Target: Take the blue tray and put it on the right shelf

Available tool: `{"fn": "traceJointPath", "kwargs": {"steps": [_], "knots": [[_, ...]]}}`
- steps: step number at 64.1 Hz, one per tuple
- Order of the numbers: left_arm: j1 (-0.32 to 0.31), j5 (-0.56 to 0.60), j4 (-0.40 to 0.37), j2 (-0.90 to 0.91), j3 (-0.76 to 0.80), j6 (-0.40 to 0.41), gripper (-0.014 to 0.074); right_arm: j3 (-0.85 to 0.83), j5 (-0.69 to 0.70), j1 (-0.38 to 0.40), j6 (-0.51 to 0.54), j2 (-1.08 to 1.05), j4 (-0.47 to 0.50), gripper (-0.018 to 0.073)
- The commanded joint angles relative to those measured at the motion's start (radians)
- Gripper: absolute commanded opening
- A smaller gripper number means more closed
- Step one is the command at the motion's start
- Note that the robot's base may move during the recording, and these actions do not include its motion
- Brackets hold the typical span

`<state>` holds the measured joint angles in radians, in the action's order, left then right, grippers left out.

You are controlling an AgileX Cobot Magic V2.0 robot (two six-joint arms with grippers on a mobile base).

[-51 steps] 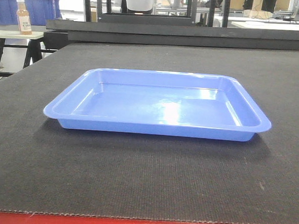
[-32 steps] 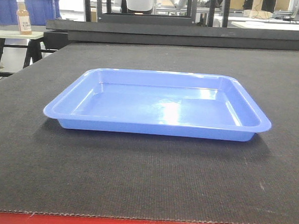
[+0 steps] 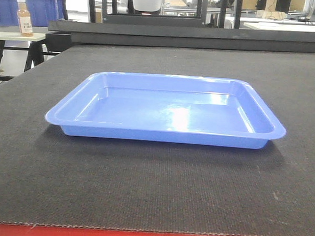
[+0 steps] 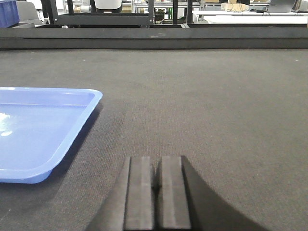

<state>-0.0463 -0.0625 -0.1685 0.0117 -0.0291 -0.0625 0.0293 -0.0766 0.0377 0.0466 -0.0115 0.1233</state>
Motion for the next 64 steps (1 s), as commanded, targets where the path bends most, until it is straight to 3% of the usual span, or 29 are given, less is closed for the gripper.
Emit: {"fn": "traceJointPath", "kwargs": {"steps": [1,14,22,28,33,40,45,51,56,64], "knots": [[-0.004,0.094,-0.017,0.014,-0.029,0.001,-0.0048,-0.023,0.114,0.004,0.009,-0.019,0.005,0.0059],[-0.004,0.191,-0.013,0.008,0.037,0.001,-0.0048,-0.099,0.196,0.004,0.008,-0.019,0.006,0.0059],[-0.004,-0.024,0.084,-0.020,0.241,0.001,-0.0048,-0.286,0.057,0.004,0.008,0.007,0.006,0.0059],[-0.004,-0.176,0.097,-0.090,0.419,0.001,-0.0041,-0.427,-0.076,0.003,0.008,0.072,0.006,0.0059],[-0.004,-0.215,0.097,-0.154,0.522,0.001,0.0013,-0.510,-0.137,0.001,0.008,0.153,0.006,0.0076],[-0.004,-0.223,0.097,-0.269,0.616,0.001,0.0167,-0.568,-0.158,0.001,0.008,0.271,0.006,0.0256],[-0.004,-0.232,0.079,-0.366,0.644,0.001,0.0321,-0.594,-0.156,0.001,0.008,0.364,0.006,0.0458],[-0.009,-0.240,0.024,-0.467,0.664,0.001,0.0402,-0.615,-0.157,-0.002,0.008,0.454,0.006,0.0628],[-0.047,-0.271,0.024,-0.529,0.690,-0.002,0.0403,-0.642,-0.161,-0.028,0.008,0.513,0.006,0.0627],[-0.174,-0.407,0.024,-0.658,0.787,-0.074,0.0402,-0.728,-0.238,-0.125,0.008,0.617,0.019,0.0610]]}}
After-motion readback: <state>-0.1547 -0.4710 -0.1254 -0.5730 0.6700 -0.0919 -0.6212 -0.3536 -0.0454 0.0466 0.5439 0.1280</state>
